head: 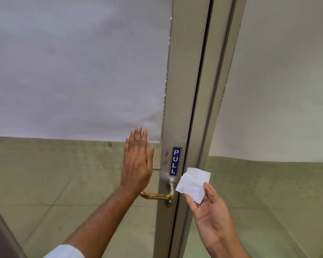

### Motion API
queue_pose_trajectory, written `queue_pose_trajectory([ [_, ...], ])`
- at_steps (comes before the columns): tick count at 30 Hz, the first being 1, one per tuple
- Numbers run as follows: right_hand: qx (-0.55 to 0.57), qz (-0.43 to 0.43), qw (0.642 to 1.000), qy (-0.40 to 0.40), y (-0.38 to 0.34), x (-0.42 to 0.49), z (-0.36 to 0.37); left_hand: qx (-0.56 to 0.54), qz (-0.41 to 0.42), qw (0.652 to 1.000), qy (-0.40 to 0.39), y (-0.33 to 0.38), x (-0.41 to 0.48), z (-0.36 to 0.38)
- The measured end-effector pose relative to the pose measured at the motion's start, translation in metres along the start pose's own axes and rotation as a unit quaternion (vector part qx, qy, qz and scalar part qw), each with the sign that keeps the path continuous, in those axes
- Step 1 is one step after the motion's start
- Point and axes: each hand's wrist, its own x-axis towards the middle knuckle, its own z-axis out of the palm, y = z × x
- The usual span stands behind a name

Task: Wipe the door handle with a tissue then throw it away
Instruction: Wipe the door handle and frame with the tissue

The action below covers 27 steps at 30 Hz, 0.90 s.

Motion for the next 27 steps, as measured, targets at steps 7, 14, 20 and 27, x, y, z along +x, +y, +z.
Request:
queue_pose_trajectory([
  [7,0.020,0.020,1.000,-0.009,-0.004,0.035,-0.004,0.038,0.017,0.999,0.028,-0.012,0.019,0.028],
  [14,0.031,-0.047,0.998,0.011,0.007,0.054,0.007,0.045,0.033,0.997,0.058,-0.022,0.032,0.046],
  [20,-0.108,-0.355,0.925,0.084,0.027,0.077,0.032,0.047,0.046,0.994,0.083,-0.032,0.035,0.059],
  [27,-0.371,-0.573,0.728,-0.057,0.060,0.126,0.032,0.037,0.059,0.991,0.111,-0.038,0.037,0.068],
])
